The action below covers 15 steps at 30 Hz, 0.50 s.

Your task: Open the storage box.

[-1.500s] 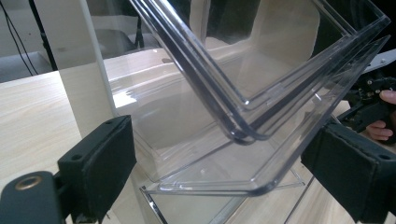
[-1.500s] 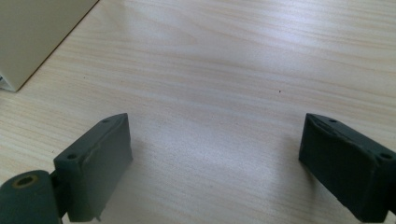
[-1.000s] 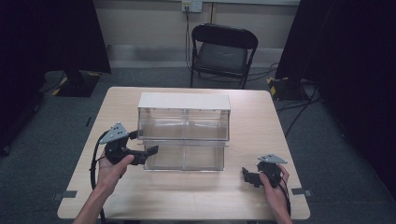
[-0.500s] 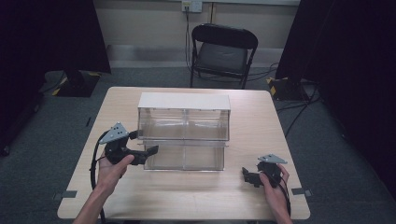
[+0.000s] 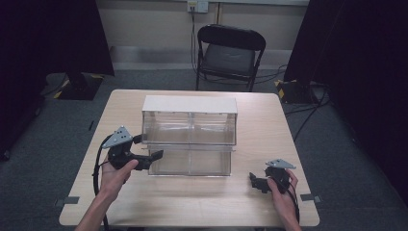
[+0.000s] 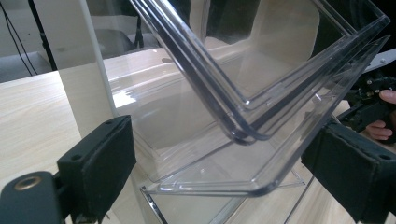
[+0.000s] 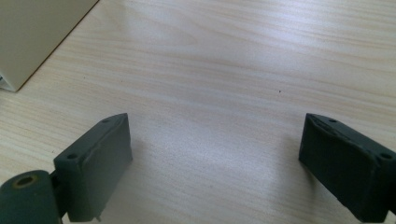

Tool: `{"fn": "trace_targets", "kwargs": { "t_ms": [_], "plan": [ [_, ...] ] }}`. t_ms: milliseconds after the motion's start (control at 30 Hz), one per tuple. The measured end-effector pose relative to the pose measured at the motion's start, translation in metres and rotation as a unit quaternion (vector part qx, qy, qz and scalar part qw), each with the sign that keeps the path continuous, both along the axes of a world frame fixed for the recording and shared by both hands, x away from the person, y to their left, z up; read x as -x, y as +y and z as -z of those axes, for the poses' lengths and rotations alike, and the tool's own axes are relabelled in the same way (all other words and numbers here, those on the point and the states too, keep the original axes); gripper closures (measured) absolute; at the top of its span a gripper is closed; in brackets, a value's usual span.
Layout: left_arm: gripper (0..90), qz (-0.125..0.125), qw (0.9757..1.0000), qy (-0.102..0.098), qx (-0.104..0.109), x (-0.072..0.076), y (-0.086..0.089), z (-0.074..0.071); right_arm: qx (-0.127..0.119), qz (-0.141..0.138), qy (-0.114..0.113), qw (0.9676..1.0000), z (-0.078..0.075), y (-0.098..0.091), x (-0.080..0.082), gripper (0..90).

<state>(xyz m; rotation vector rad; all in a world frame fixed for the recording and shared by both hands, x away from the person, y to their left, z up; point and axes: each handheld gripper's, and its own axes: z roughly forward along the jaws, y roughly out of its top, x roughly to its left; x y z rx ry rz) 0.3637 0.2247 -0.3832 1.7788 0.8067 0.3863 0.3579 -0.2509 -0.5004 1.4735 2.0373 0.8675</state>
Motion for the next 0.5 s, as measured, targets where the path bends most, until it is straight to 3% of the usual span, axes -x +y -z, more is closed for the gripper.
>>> {"fn": "trace_targets", "kwargs": {
  "t_ms": [500],
  "plan": [
    [9.6,0.000,1.0000,0.000,0.001,0.0000,-0.0001,0.0001,0.000,0.000,0.000,1.0000,0.0000,0.0000,0.0000,8.6]
  ]
}}
